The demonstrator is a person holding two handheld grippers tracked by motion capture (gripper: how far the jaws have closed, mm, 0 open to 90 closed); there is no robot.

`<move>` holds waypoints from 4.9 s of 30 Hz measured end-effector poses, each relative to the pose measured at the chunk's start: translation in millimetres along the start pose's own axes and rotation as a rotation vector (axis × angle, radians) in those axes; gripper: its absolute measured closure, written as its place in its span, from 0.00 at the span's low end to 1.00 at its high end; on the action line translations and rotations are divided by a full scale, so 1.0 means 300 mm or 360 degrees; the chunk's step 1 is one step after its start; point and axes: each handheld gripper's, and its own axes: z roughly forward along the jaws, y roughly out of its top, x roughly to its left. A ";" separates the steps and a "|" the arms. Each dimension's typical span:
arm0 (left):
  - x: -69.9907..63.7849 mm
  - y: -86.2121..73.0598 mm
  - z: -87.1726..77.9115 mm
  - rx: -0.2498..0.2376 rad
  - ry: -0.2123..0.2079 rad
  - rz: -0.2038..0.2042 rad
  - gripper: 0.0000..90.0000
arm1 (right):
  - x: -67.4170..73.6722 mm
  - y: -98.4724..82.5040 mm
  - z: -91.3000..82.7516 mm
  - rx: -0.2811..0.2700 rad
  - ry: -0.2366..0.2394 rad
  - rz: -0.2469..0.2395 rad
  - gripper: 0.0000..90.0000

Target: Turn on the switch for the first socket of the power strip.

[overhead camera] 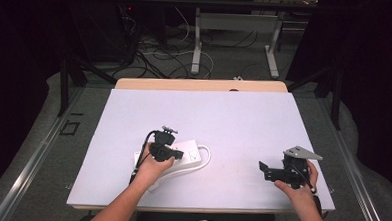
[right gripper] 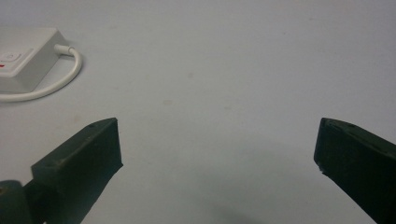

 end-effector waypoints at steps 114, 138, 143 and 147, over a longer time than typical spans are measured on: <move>0.031 -0.032 -0.051 -0.0344 0.0069 0.0303 0.48 | -0.007 -0.014 0.000 0.0010 0.0024 0.0014 0.01; 0.103 0.001 -0.187 -0.0437 0.0069 0.0140 0.00 | -0.008 -0.013 -0.009 -0.0001 0.0009 0.0026 0.01; 0.103 0.003 -0.236 -0.0493 0.0111 0.0154 0.00 | -0.011 -0.013 -0.012 -0.0006 0.0001 0.0034 0.01; 0.106 -0.003 -0.273 -0.0529 0.0082 0.0117 0.00 | -0.013 -0.012 -0.015 -0.0007 0.0003 0.0040 0.01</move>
